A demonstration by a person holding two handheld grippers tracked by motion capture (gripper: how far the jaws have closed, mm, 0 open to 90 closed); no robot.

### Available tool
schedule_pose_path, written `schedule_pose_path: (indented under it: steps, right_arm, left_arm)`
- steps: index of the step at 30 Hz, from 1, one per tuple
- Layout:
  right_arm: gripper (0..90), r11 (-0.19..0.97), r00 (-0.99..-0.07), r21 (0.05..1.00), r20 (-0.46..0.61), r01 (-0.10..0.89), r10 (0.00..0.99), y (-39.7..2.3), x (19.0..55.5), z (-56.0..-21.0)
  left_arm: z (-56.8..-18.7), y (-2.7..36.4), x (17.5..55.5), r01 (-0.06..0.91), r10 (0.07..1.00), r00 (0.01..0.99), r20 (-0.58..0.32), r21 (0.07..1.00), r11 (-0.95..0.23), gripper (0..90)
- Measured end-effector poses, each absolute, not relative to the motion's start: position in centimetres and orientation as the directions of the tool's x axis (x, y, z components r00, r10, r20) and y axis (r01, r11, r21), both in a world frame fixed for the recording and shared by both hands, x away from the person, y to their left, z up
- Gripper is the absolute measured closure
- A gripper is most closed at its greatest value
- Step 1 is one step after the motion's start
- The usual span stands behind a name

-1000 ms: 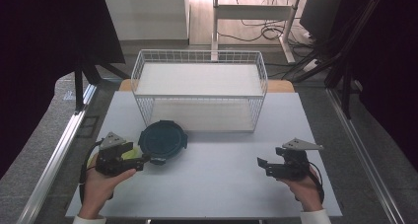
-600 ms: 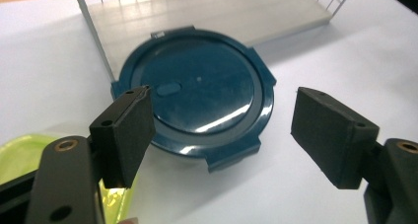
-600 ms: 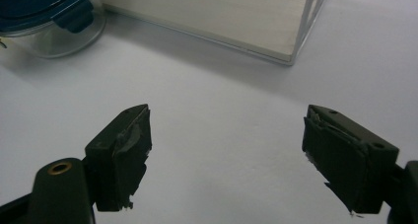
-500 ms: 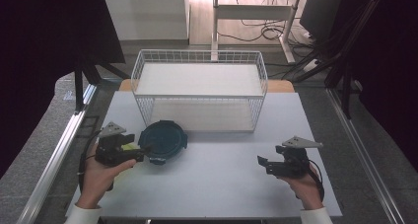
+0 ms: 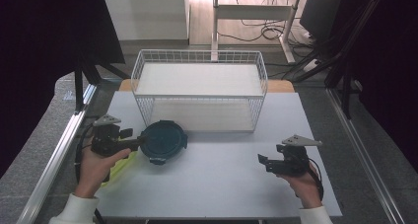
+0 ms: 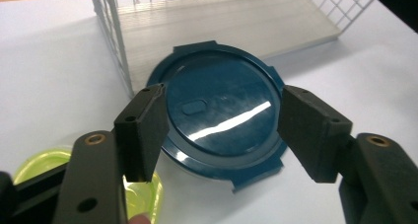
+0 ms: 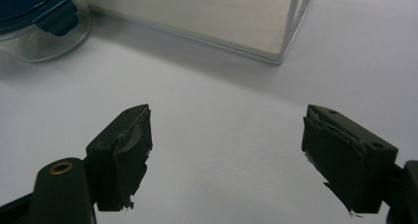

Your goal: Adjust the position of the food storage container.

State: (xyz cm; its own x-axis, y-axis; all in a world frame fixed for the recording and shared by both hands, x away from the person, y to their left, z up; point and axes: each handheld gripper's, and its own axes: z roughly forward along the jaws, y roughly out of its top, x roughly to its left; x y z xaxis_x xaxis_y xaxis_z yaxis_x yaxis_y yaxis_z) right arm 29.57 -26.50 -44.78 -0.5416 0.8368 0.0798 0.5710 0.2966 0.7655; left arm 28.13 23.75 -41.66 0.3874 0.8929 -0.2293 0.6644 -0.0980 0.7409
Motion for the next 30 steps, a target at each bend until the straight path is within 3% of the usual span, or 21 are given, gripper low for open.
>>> schedule_pose_path:
  steps: [15, 30]
  right_arm:
    - [19.4, 0.306, -0.537, 0.755, 0.072, 0.579, 0.840, -26.7, 30.0, -44.9]
    - [19.4, 0.318, -0.540, 0.744, 0.068, 0.587, 0.839, -26.5, 30.1, -45.3]
  left_arm:
    - [-42.5, 24.3, 32.2, 0.716, 0.909, 0.336, -0.246, 0.694, -0.076, 50.3]
    - [-44.5, 25.6, 35.5, 0.774, 0.929, 0.284, -0.237, 0.628, -0.077, 81.1]
